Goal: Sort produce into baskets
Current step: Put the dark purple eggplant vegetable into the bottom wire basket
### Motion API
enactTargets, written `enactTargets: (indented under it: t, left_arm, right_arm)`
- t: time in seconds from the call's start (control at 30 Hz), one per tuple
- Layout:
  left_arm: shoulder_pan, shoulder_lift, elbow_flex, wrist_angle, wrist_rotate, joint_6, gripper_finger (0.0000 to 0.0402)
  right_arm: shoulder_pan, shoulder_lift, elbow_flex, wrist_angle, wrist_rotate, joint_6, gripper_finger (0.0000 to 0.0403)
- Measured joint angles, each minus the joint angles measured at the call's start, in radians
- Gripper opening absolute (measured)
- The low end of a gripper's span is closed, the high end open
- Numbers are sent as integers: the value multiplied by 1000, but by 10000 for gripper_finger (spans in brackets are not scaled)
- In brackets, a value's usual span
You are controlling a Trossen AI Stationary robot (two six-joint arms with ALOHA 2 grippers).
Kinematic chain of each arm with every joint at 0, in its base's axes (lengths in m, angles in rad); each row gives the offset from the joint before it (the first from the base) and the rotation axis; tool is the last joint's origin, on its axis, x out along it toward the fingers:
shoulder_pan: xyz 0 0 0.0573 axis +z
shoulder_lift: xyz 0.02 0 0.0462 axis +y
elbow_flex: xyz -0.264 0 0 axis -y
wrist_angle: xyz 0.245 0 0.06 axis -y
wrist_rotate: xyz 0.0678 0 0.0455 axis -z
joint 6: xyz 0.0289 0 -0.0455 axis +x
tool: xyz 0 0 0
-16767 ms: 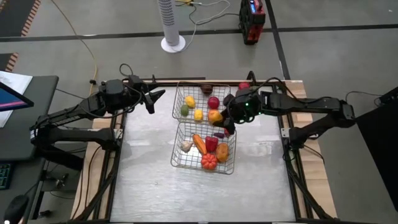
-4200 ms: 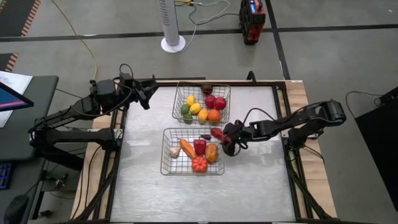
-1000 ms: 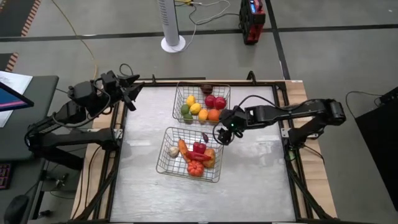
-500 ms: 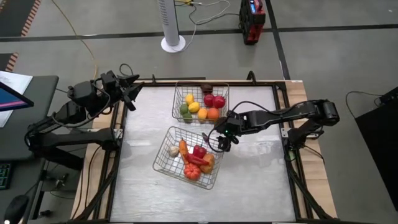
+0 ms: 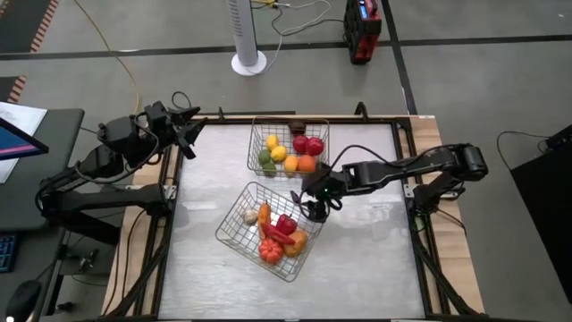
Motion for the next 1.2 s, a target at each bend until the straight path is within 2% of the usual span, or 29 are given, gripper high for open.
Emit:
enactTargets:
  t: [0.3,0.6,0.77,0.9,1.07,1.2]
  left_arm:
    - [0,0,0,0,0,-1,201]
    - [0,0,0,0,1,-1,201]
    - [0,0,0,0,1,-1,201]
    - [0,0,0,0,1,-2,201]
    - [0,0,0,0,4,-2,201]
    - [0,0,0,0,4,-2,201]
  right_arm:
    - [-48,0,0,8,-11,20,285]
    - [-4,0,-1,-142,-28,-50,285]
    - [-6,1,-1,-61,-29,-168,285]
    - [-47,39,0,-53,-38,-186,285]
    - [-84,106,3,2,-118,-208,285]
    - [-81,144,53,26,-134,-249,285]
